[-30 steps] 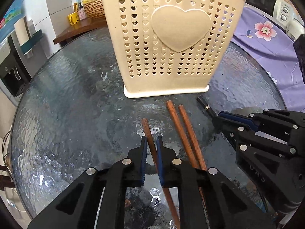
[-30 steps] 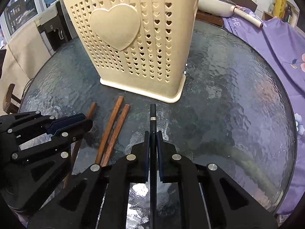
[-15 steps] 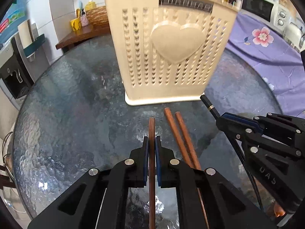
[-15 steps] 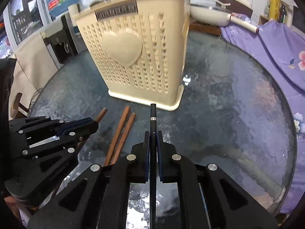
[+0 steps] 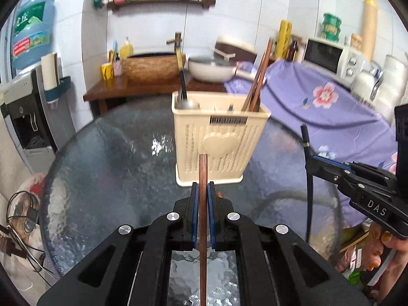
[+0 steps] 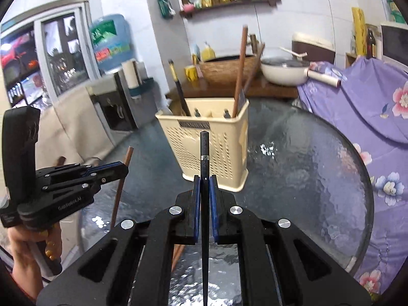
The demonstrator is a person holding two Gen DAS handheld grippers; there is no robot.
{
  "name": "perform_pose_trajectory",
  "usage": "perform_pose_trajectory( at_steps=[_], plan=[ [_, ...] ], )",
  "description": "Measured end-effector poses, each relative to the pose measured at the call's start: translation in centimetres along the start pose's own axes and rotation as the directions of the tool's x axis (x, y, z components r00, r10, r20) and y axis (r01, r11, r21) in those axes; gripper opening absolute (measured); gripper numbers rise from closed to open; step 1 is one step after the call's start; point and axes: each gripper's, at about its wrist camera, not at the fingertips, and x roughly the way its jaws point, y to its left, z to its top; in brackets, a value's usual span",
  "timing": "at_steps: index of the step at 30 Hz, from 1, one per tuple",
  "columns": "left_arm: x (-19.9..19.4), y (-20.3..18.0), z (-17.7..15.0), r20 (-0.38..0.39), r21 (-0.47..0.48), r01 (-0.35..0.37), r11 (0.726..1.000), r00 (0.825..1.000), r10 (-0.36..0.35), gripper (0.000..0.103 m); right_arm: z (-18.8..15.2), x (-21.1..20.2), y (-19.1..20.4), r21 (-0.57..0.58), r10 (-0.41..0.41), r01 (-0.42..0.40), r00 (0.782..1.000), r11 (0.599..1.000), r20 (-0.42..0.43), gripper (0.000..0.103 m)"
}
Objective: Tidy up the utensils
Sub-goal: 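Lift both chopsticks and carry them above the cream holder with both tools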
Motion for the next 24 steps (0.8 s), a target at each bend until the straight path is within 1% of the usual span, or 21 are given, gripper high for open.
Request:
perform_pose_trajectory(
  at_steps=[2,6,9,18,24],
  plan=[
    [-1.4,0.0,0.3,0.026,-0.002,0.017,1.0,1.0,-0.017,0.007,0.2,-1.2,0.2,-0.001,0.02,-0.02,1.0,1.0,0.017,0.008],
    [-2.8,-0.2,0.5,0.054,0.009,0.031,0.999,0.998,-0.031,0.007,0.5,-2.7,0.5,-0.001,0.053,-0.053,0.998,0.999,0.035,0.008],
    [-3.6,-0.2,0.6,0.074,0.02,0.031,0.999,0.997,-0.032,0.007,0.6,-3.3,0.8,-0.004,0.055,-0.055,0.998,0.998,0.042,0.008],
    [-5.0,-0.7,1.6,0.116,0.034,0.026,0.999,0.993,-0.03,0.007,1.3,-4.3,1.5,-0.02,0.067,-0.065,0.996,0.998,0.063,0.008],
    [-5.4,-1.1,2.6,0.138,0.049,0.029,0.998,0.99,-0.035,0.007,2.7,-4.4,2.1,-0.033,0.081,-0.079,0.995,0.996,0.066,0.008]
  ],
)
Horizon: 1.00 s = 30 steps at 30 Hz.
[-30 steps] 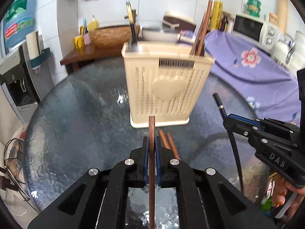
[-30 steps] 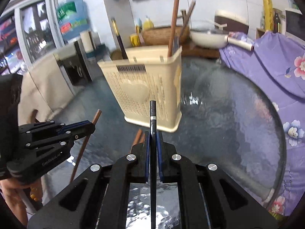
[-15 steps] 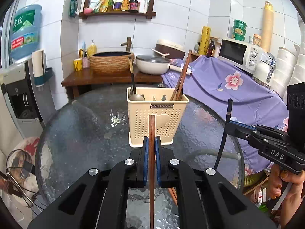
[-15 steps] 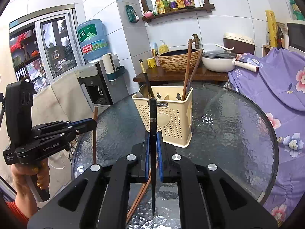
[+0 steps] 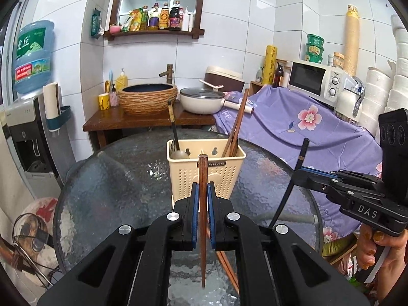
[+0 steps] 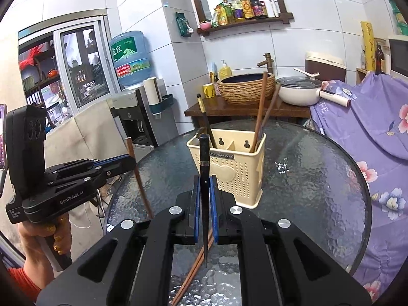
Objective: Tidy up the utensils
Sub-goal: 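Lift both chopsticks and carry them above the cream holder with both tools, then lower both chopsticks into the holder and open both tools to release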
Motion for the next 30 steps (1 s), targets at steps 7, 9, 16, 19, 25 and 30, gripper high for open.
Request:
perform_pose_trajectory(
  at_steps=[7,9,16,19,25,30],
  plan=[
    [-0.8,-0.5,4.2,0.051,0.017,0.017,1.0,0.999,-0.018,0.007,3.7,-0.4,-0.3,0.002,0.017,-0.017,1.0,1.0,0.012,0.008],
    [-1.0,-0.7,6.0,0.066,0.021,0.02,1.0,0.998,-0.022,0.007,5.3,-0.8,-0.4,0.001,0.015,-0.015,0.999,1.0,0.028,0.008],
    [-1.9,-1.1,13.9,0.132,0.011,0.024,1.0,0.991,-0.025,0.007,12.7,-2.6,-0.3,-0.007,-0.008,0.009,0.993,1.0,0.118,0.008],
    [-1.7,-1.0,16.5,0.154,0.009,-0.002,1.0,0.988,0.0,0.007,15.9,-2.8,-0.4,0.001,-0.03,0.03,0.987,1.0,0.159,0.008],
    [1.0,-0.5,18.8,0.166,-0.008,-0.076,0.997,0.983,0.076,0.007,18.5,-0.3,-0.9,0.01,-0.096,0.095,0.979,0.995,0.178,0.008],
    [4.9,0.4,17.1,0.123,-0.027,-0.106,0.994,0.986,0.109,0.007,16.6,3.3,-2.1,0.031,-0.121,0.118,0.98,0.993,0.16,0.008]
  ],
)
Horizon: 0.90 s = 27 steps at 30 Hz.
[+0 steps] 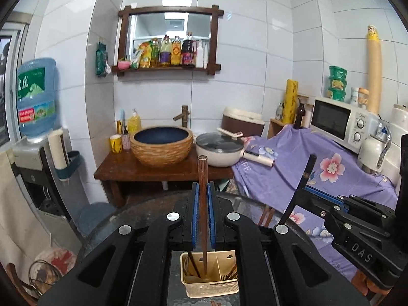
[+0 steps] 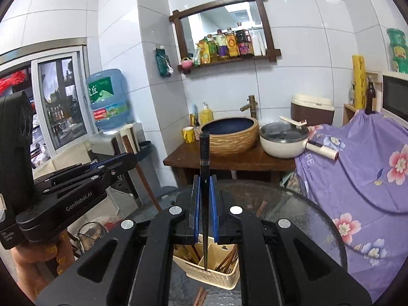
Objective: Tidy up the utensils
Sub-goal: 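Lower both chopsticks into the holder and open both tools to release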
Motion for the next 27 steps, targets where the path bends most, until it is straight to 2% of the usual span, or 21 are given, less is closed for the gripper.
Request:
perform_pose_trajectory(
  at_steps=[6,12,17,23,27],
  plan=[
    [2.7,0.8,-3.6,-0.055,-0.014,0.012,1.0,0.998,-0.013,0.007,-2.8,2.3,-1.5,0.05,0.001,0.0,1.0,0.999,-0.024,0.008],
    [4.5,1.2,-5.7,-0.109,-0.011,0.006,1.0,0.994,-0.007,0.007,-0.6,1.2,-1.4,0.067,0.013,-0.014,1.0,0.998,0.016,0.008],
    [5.7,1.3,-7.2,-0.153,-0.011,0.01,1.0,0.988,-0.011,0.007,0.4,0.7,-0.8,0.026,-0.021,0.019,0.998,0.999,0.056,0.008],
    [6.4,1.2,-8.7,-0.193,0.0,0.02,1.0,0.981,-0.02,0.007,-3.0,3.4,-1.4,0.029,-0.041,0.042,0.999,0.999,-0.014,0.008],
    [6.1,1.5,-9.4,-0.184,0.0,0.021,1.0,0.983,-0.021,0.007,-5.0,4.4,-1.7,0.027,-0.045,0.046,0.997,0.999,-0.055,0.008]
  ],
)
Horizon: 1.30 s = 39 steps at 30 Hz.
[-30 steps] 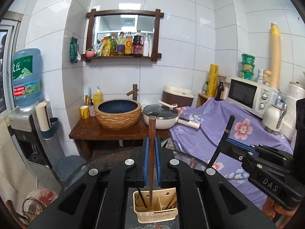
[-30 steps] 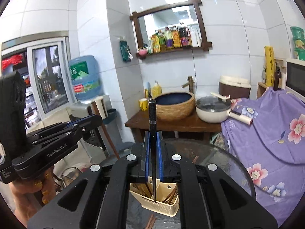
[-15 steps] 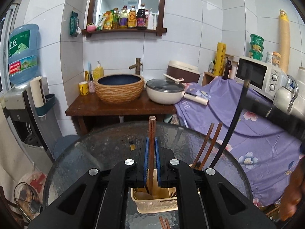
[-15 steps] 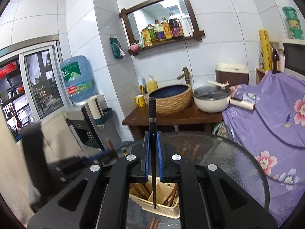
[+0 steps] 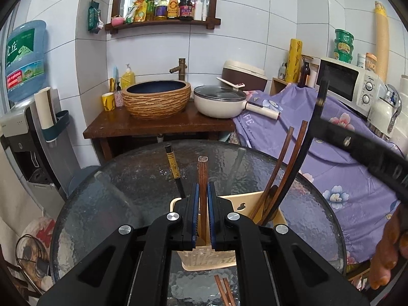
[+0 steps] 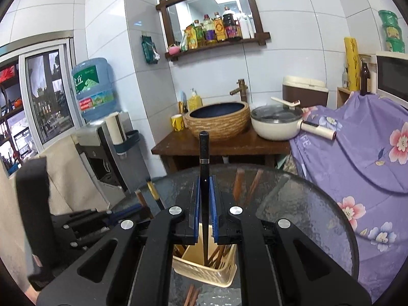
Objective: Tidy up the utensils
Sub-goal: 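Lower both chopsticks into the holder and open both tools to release, then move both open tools back toward the last two brown chopsticks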
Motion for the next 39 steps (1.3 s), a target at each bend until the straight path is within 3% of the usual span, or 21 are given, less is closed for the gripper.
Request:
perform_pose_trajectory(
  at_steps=[2,4,6,10,12,14,15,16,20,22,27,31,39],
  plan=[
    [-0.2,0.1,-0.3,-0.004,-0.002,0.009,1.0,1.0,-0.009,0.011,-0.8,0.3,0.0,-0.009,-0.007,0.007,1.0,1.0,-0.012,0.008],
    [-0.7,0.3,-0.6,0.014,-0.01,0.004,1.0,1.0,-0.004,0.043,-1.6,0.7,-0.1,-0.017,-0.012,0.011,1.0,1.0,-0.026,0.008],
    [-2.1,0.6,-1.2,0.067,-0.026,0.007,1.0,0.998,-0.005,0.058,-2.3,1.1,-0.3,-0.015,-0.012,0.012,0.999,1.0,-0.045,0.008],
    [-4.6,0.4,-2.4,0.132,-0.014,0.018,1.0,0.991,-0.016,0.082,-3.4,1.1,-0.8,-0.029,-0.03,0.029,0.998,0.999,-0.05,0.008],
    [-6.0,0.5,-3.2,0.165,-0.011,0.016,1.0,0.986,-0.014,0.087,-3.7,0.7,-0.7,-0.037,-0.035,0.034,0.999,0.999,-0.038,0.01],
    [-7.2,0.7,-4.2,0.182,-0.018,0.028,0.999,0.983,-0.024,0.091,-4.2,-0.1,-0.6,-0.045,-0.04,0.039,0.999,0.998,-0.014,0.023],
    [-7.6,0.9,-4.5,0.186,-0.025,0.027,0.999,0.982,-0.022,0.095,-4.6,-0.8,-0.6,-0.048,-0.042,0.042,0.999,0.998,0.004,0.041],
    [-8.0,1.1,-5.2,0.189,-0.034,0.022,0.999,0.982,-0.015,0.096,-5.1,-1.7,-0.5,-0.054,-0.048,0.05,0.998,0.997,0.038,0.056],
    [-8.4,1.8,-8.6,0.153,-0.048,-0.033,0.998,0.987,0.04,0.096,-7.4,-4.1,0.1,-0.086,-0.063,0.069,0.996,0.994,0.065,0.063],
    [-8.2,2.3,-10.4,0.122,-0.043,-0.074,0.996,0.989,0.079,0.096,-9.5,-4.8,0.4,-0.091,-0.049,0.051,0.999,0.995,0.022,0.075],
    [-7.6,3.9,-15.5,0.008,-0.104,-0.133,0.986,0.991,0.135,0.096,-15.5,-3.9,1.4,-0.15,-0.077,0.053,0.984,0.987,-0.159,0.075],
    [-8.1,4.8,-18.6,-0.03,-0.108,-0.223,0.969,0.975,0.221,0.096,-20.3,-2.5,2.0,-0.138,-0.076,0.035,0.95,0.99,-0.302,0.075],
    [-8.9,5.7,-20.8,-0.056,-0.108,-0.258,0.96,0.966,0.253,0.096,-24.8,0.2,4.0,-0.206,-0.158,0.076,0.895,0.975,-0.416,0.075]
  ],
)
